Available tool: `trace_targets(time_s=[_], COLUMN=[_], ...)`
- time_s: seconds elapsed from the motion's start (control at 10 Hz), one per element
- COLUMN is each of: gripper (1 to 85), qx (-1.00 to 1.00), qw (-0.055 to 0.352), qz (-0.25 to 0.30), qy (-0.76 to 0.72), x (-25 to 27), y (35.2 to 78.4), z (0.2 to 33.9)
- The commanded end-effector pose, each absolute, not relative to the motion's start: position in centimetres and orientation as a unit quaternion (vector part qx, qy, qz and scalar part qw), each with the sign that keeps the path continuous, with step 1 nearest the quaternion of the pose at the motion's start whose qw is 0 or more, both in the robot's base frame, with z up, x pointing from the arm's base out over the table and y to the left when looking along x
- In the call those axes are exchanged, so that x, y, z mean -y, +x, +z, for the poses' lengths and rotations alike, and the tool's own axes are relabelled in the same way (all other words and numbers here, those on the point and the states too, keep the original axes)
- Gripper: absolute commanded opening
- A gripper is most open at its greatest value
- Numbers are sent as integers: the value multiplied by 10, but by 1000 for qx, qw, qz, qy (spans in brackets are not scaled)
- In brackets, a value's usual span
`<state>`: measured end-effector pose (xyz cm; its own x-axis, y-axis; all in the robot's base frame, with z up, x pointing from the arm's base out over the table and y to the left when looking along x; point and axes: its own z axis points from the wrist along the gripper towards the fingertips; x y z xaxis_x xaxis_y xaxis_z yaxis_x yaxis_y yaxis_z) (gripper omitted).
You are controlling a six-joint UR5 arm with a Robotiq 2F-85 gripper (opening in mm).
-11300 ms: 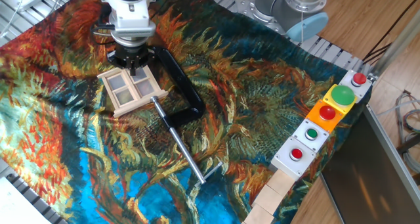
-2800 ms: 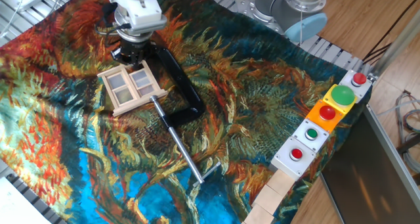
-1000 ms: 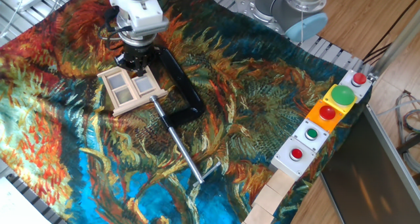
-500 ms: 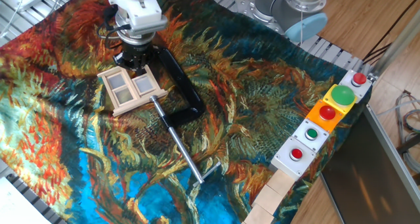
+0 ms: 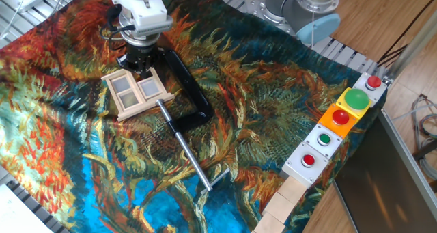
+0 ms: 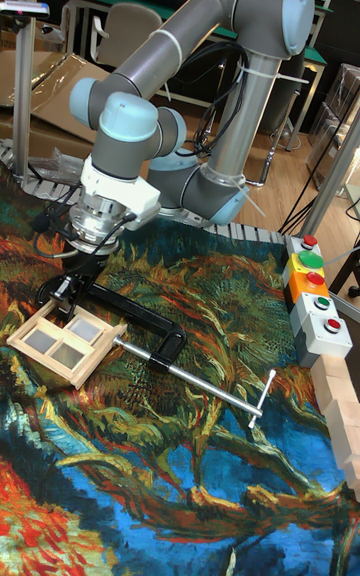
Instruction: Open a sliding window
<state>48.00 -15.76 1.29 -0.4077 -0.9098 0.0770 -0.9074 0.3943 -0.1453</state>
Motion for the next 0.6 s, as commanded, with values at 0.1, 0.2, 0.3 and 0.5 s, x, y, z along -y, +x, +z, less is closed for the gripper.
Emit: trace_targets(time_s=[0.1, 0.2, 0.3, 0.5], gripper=[13, 13, 13, 13], qx=[-838, -839, -839, -841], qw=[14, 12, 12, 12], qz=[-75, -74, -74, -74], qy=[-540, -539, -538, -536], x=[151, 149, 150, 154], y=[482, 482, 482, 479], z=[12, 14, 14, 16])
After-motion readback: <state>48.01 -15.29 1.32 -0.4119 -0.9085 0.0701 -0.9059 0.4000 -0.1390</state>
